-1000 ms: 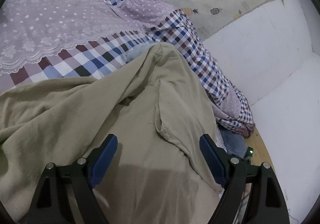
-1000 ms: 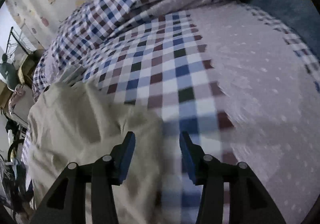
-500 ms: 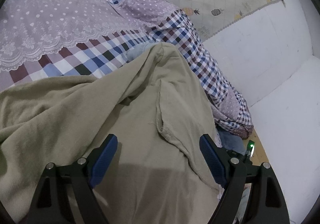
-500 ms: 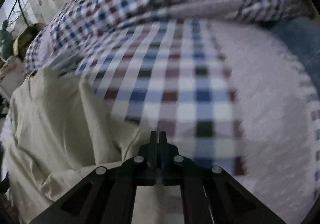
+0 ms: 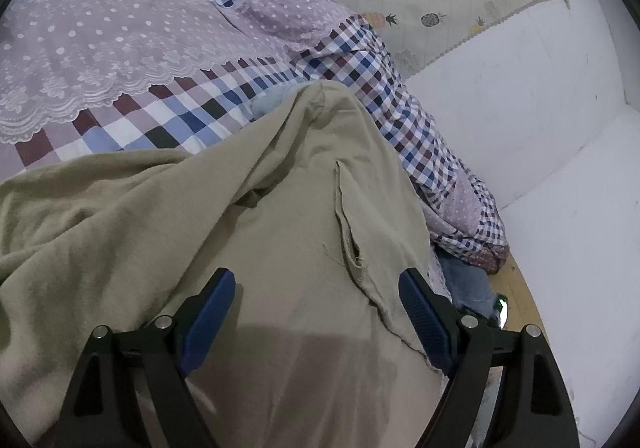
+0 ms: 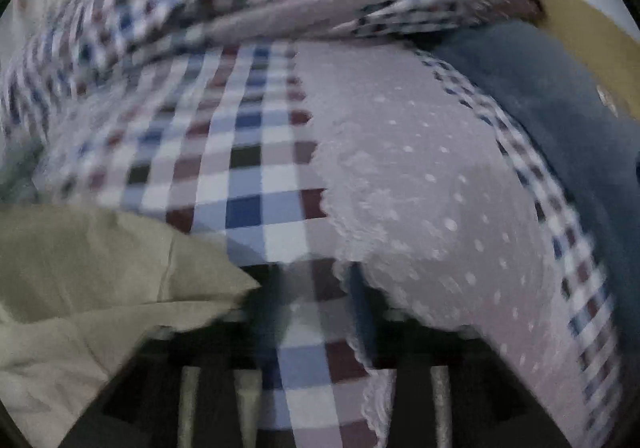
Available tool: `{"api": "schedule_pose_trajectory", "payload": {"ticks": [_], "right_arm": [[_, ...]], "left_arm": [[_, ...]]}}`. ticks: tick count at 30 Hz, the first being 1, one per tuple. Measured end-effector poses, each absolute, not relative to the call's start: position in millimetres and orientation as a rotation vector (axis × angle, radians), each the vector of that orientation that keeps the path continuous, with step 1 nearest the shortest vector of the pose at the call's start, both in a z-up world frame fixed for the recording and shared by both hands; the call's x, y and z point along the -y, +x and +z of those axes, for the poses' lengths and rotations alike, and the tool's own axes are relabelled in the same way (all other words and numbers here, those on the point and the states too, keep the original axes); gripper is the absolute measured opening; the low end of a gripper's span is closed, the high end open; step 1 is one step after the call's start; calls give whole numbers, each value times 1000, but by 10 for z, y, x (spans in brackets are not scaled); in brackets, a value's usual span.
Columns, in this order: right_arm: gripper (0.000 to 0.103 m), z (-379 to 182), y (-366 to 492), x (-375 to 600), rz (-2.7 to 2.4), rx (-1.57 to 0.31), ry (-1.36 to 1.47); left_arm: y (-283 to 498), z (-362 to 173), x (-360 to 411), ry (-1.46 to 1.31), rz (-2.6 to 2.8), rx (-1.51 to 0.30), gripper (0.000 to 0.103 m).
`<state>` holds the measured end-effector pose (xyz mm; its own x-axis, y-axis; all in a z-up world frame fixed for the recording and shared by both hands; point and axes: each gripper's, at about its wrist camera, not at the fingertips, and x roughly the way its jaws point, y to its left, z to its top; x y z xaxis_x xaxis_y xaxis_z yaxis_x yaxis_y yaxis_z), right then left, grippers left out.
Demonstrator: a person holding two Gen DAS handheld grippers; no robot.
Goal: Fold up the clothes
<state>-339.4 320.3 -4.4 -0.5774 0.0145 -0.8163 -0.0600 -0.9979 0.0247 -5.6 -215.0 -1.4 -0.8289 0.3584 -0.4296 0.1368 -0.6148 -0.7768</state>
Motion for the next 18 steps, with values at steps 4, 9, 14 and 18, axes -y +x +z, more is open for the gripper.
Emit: {"api": "schedule_pose_trajectory", "payload": {"ticks": [4,9,14,18], "right_arm": [[53,18,-2923,-3280,2842,-172,-1441],[53,8,-2290,-3123,2945,-54,-1519],[43,-22,-1719,-2989,3017,59,-1593],[3,-193,-1730,-3057,2878,37,-1620]], "left_arm": [[-42,-9,2160,-853,2552,1335,86],[-12,29,2127,-832,2538,1344,86],[31,108,2099,-805,2543,1328,86],[87,183,2120,-773,2557,1321,86]]}}
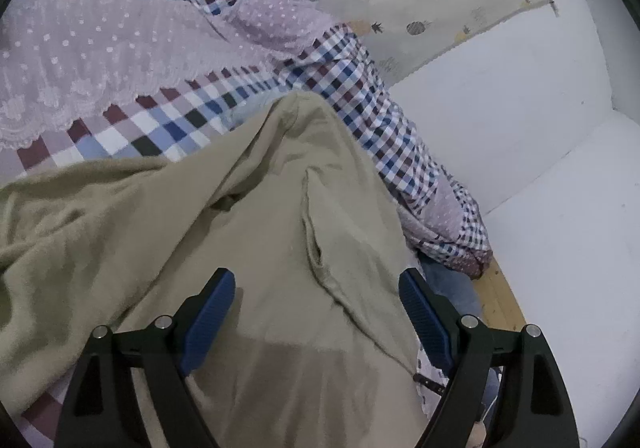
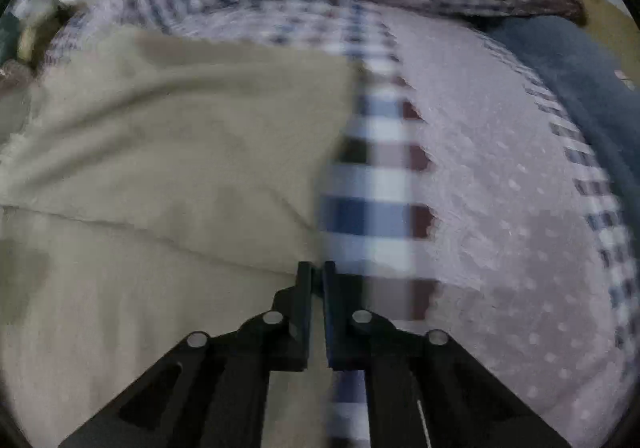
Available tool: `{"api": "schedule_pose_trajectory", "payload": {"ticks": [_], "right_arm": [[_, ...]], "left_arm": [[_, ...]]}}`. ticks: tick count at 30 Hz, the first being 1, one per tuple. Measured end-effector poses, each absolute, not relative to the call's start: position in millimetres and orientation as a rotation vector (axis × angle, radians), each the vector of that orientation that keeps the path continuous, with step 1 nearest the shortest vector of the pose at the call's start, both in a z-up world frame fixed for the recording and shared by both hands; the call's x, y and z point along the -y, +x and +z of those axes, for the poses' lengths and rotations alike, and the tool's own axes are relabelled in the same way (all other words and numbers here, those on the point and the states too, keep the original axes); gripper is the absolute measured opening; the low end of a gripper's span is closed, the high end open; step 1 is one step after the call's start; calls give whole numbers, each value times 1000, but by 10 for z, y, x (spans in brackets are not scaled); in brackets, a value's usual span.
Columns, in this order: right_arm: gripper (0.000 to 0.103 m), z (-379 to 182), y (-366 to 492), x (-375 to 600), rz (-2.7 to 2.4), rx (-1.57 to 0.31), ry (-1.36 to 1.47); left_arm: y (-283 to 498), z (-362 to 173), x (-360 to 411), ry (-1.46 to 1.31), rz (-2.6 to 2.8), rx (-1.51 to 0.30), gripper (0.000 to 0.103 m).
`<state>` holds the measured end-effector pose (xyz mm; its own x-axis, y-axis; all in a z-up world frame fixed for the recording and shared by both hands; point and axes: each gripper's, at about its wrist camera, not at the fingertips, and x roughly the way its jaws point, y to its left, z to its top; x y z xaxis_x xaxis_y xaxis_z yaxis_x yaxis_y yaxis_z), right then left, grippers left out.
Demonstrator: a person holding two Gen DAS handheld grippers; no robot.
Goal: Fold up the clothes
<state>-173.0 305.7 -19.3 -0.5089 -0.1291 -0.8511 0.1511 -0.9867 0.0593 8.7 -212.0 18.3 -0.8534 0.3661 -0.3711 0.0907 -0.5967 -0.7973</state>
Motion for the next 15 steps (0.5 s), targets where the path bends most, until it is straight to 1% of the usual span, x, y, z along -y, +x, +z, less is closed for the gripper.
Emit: {"api": "schedule_pose_trajectory", "payload": {"ticks": [4,5,6,7,9,11,15], "right_arm": [[5,-262,-1686,-3131,-2665,-20,1591],[8,-222,-1638,-3150,-2681,-8,1610],[16,-165,-1574,-3166,-2690,14,1609],[18,-109,-1510,-3182,-2699,37,1609],[38,70,-1336,-3105,-2716,79,1551],[44,273,-1147,-2989,-2730,118,1473],[52,673,-741,-2670,-2733,183,1304]], "left_arm": [[157,236,2217,-746,2579,1338,86],[177,249,2247,-739,2582,1345,86],[204,270,2283,-730,2585,1351,86],[238,298,2329,-718,2589,1355,86],[313,361,2429,-689,2595,1357,86],[405,448,2521,-654,2595,1334,86],[624,683,2686,-593,2639,1222,87]]}}
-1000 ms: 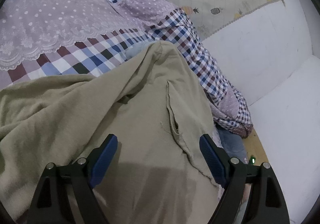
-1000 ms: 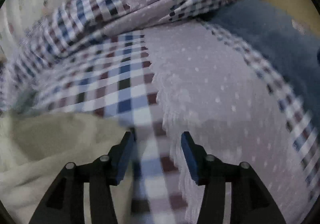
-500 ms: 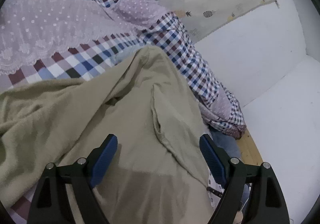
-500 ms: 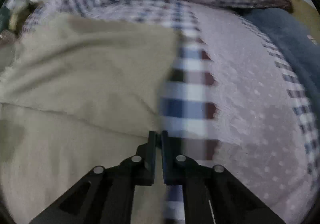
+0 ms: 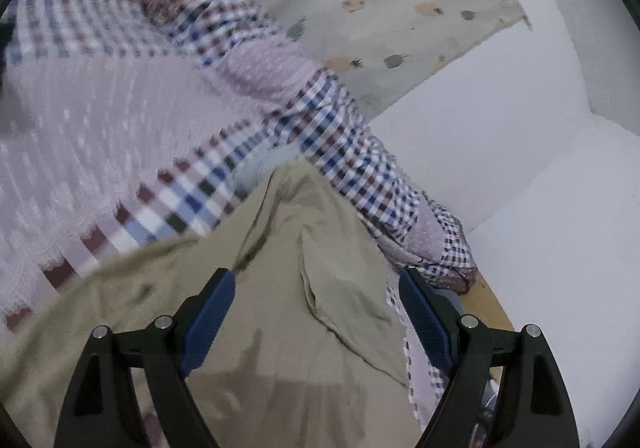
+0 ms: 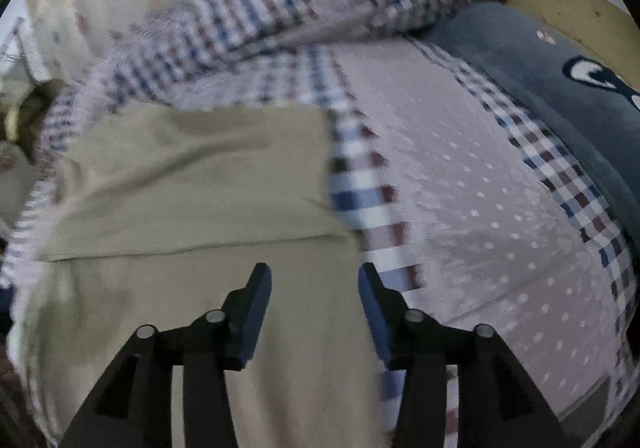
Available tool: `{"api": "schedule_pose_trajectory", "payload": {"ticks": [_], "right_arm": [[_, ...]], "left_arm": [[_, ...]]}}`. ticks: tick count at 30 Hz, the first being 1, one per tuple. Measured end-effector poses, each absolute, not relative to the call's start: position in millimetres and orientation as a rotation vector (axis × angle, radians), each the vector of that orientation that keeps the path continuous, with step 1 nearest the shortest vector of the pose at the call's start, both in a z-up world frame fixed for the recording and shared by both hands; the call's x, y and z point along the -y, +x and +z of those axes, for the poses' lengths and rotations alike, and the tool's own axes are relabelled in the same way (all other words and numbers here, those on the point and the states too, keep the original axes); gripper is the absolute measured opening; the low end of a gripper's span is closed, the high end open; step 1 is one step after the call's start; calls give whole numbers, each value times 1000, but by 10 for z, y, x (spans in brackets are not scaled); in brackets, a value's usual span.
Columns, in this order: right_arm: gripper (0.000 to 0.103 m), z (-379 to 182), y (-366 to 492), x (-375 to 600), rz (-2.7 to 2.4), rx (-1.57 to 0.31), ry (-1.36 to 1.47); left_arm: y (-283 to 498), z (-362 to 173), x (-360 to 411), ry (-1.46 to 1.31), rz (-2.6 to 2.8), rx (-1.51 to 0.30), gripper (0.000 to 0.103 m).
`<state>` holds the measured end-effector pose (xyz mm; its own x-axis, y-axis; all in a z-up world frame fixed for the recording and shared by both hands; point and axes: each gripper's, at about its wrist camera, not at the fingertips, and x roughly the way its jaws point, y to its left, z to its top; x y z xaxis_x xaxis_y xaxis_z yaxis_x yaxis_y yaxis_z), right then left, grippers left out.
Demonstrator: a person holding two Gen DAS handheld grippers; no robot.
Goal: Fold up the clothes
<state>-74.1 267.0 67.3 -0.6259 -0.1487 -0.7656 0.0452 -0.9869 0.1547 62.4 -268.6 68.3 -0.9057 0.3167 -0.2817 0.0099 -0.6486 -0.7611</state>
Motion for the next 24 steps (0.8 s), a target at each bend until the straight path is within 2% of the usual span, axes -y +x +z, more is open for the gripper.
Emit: {"api": "schedule_pose_trajectory", "payload": {"ticks": [6,16,20,24], "right_arm": [[59,952,-95,-1555,-2581,134,1128],[62,837,1039,96,-2282,-36,1011],[69,761,1466,185,-2262,-115,954],[74,687,1886,205,-2249,-191,895]], "left_arm": [[1045,956,2972,-529,2727,1052,88],[1903,993,3470,-468,2809,1009,88],[2239,949,3471,-531,2889,864,88],[2644,801,3512,-620,2956,796,88]]}}
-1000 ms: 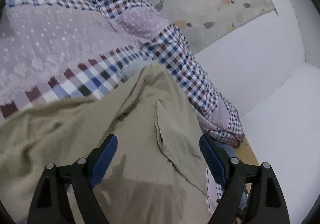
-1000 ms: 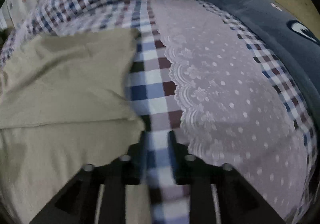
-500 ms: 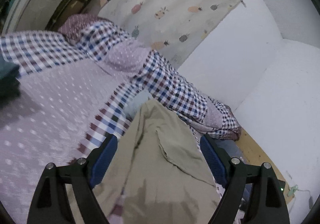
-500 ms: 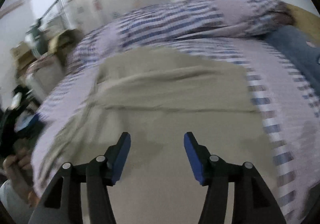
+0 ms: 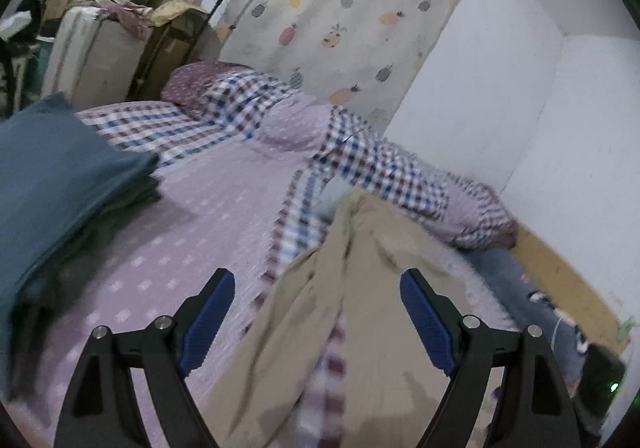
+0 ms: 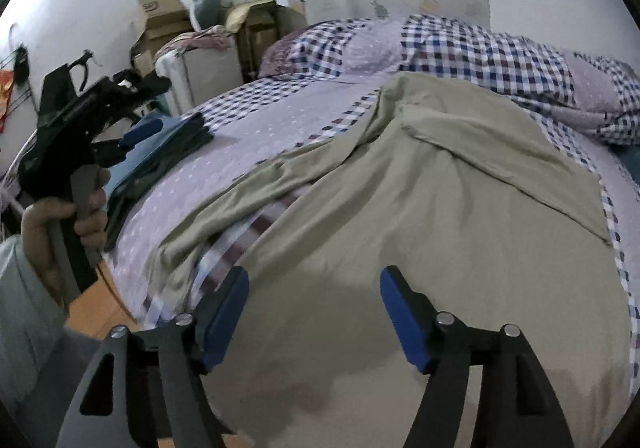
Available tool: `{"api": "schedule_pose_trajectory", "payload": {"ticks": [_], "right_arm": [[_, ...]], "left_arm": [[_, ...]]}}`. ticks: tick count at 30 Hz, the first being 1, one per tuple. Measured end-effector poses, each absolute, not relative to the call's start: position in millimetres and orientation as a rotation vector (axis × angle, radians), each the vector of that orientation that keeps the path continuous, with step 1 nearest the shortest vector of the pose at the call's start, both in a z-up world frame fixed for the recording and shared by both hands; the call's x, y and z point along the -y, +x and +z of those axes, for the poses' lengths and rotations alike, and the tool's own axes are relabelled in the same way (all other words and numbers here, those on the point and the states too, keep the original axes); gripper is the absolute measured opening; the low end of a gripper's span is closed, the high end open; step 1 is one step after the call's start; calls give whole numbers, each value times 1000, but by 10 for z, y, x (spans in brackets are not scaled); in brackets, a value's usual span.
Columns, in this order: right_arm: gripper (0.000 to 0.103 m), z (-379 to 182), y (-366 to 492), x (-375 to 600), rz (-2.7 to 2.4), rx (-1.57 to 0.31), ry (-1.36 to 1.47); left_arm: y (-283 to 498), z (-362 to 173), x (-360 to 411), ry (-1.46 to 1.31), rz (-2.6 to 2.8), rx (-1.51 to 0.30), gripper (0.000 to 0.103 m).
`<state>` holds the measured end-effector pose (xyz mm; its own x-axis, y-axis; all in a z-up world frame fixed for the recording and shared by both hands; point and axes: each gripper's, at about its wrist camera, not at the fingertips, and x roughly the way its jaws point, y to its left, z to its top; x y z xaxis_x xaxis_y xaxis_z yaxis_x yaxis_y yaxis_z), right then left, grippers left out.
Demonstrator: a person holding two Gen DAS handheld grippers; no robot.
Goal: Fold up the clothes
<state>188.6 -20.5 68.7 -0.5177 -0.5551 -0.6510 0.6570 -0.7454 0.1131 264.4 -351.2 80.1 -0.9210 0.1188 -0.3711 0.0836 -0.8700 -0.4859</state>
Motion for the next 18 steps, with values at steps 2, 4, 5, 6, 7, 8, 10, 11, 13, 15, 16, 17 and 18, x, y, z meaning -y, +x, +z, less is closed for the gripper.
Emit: {"api": "schedule_pose_trajectory", "payload": {"ticks": [2,4,5,6,7,8,10,11,13,15,16,17,18], "right_arm": [[76,650,2096,215,-2242,-229,865],[77,612,2247,148,-2251,-243,837],[78,596,2292,113,-2254,-245,826],[78,583,2328,82,-2258,-245,819],[78,573,2355,58,-2261,-242,816],[78,568,2371,35,-2263,-232,814],[78,567,2379,-9,-2261,-191,810],[78,562,2383,-36,-2259,-168,811],[78,545,2373,-82,-2255,-128,821],[78,529,2355,-119,-2251,-96,834],[78,520,2345,-137,-2249,-81,841],[78,512,2336,-155,-2247,-65,848],[78,504,2327,-173,-2244,-49,854]], "left_arm": [[2812,744,3524,-670,2990,771,88],[2937,694,3519,-725,3027,738,88],[2955,666,3509,-764,3038,724,88],[2958,627,3494,-811,3041,713,88],[2945,577,3474,-864,3037,707,88],[2932,527,3453,-918,3031,700,88],[2906,427,3412,-1025,3018,686,88],[2904,378,3416,-1068,3011,699,88],[2921,279,3475,-1130,2996,768,88],[2933,168,3542,-1197,2968,850,86],[2929,102,3572,-1235,2939,894,82],[2925,46,3586,-1270,2911,922,78],[2912,-7,3585,-1309,2890,930,73]]}}
